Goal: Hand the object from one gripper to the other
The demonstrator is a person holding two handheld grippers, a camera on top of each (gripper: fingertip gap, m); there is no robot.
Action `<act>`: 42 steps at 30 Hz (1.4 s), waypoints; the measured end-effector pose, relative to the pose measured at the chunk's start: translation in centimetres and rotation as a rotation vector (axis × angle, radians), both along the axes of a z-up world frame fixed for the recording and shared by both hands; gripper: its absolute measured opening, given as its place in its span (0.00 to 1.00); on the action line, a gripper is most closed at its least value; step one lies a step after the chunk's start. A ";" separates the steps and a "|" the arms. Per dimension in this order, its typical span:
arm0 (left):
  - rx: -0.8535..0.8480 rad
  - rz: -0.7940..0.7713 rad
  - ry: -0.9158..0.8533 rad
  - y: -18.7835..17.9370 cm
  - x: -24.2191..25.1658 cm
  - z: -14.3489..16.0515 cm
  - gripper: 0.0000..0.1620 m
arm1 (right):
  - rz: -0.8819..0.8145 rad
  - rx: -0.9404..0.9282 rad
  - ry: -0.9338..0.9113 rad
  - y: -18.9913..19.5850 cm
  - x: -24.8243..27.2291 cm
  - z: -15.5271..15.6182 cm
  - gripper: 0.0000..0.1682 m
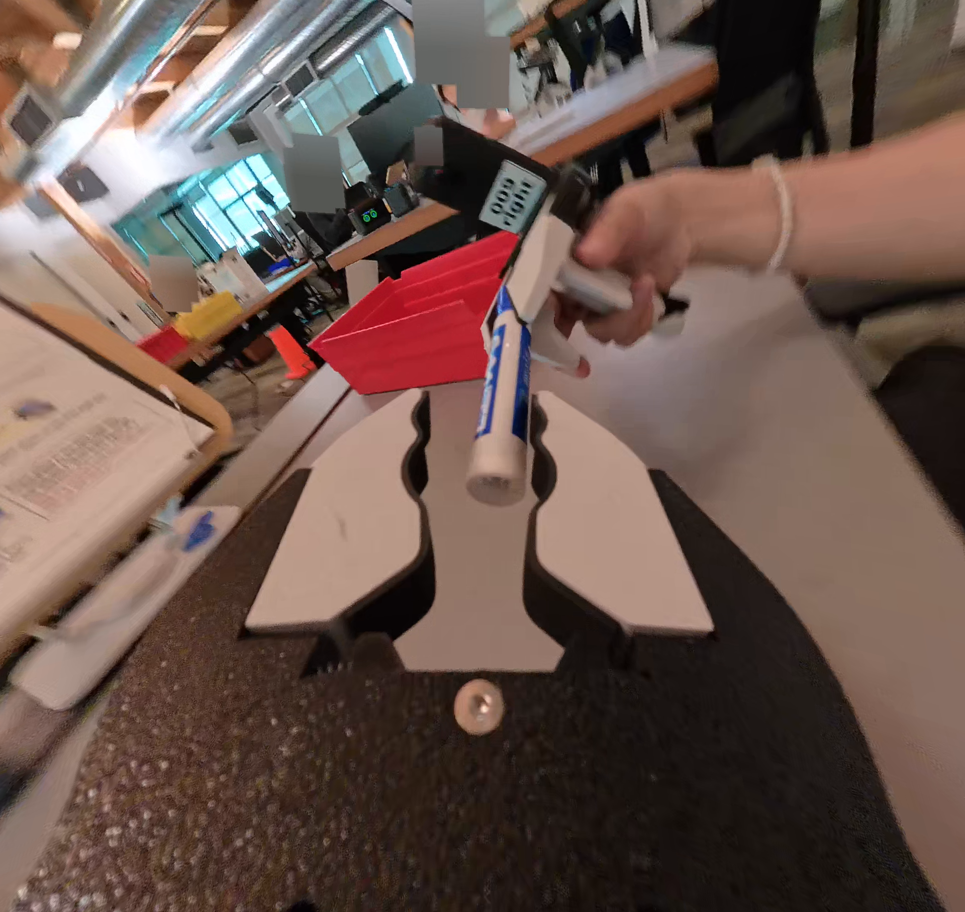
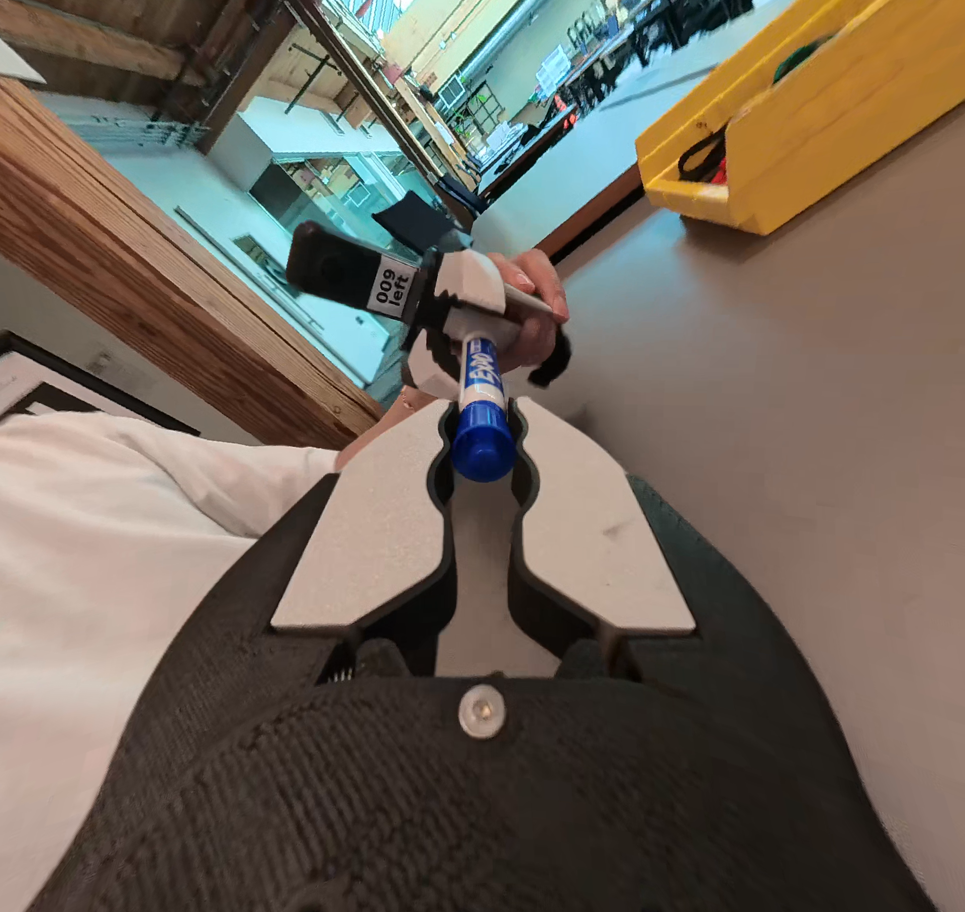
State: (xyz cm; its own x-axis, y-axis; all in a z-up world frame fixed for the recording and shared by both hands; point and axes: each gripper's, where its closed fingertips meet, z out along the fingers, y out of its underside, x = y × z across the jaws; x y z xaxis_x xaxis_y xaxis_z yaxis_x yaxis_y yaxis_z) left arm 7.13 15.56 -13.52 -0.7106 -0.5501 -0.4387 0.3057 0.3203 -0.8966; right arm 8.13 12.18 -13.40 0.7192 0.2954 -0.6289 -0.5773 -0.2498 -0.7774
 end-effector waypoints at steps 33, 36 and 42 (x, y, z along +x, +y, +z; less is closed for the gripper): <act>-0.604 -0.298 0.670 0.5 -0.3 0.3 0.12 | -0.147 0.043 -0.534 -0.2 0.5 0.3 0.39; -0.520 -0.222 0.360 1.4 -0.1 1.6 0.13 | -0.106 0.081 -0.232 0.4 -0.1 1.2 0.35; -0.204 -0.140 0.011 0.3 -0.6 0.8 0.12 | 0.015 0.059 0.287 1.1 -0.7 1.3 0.25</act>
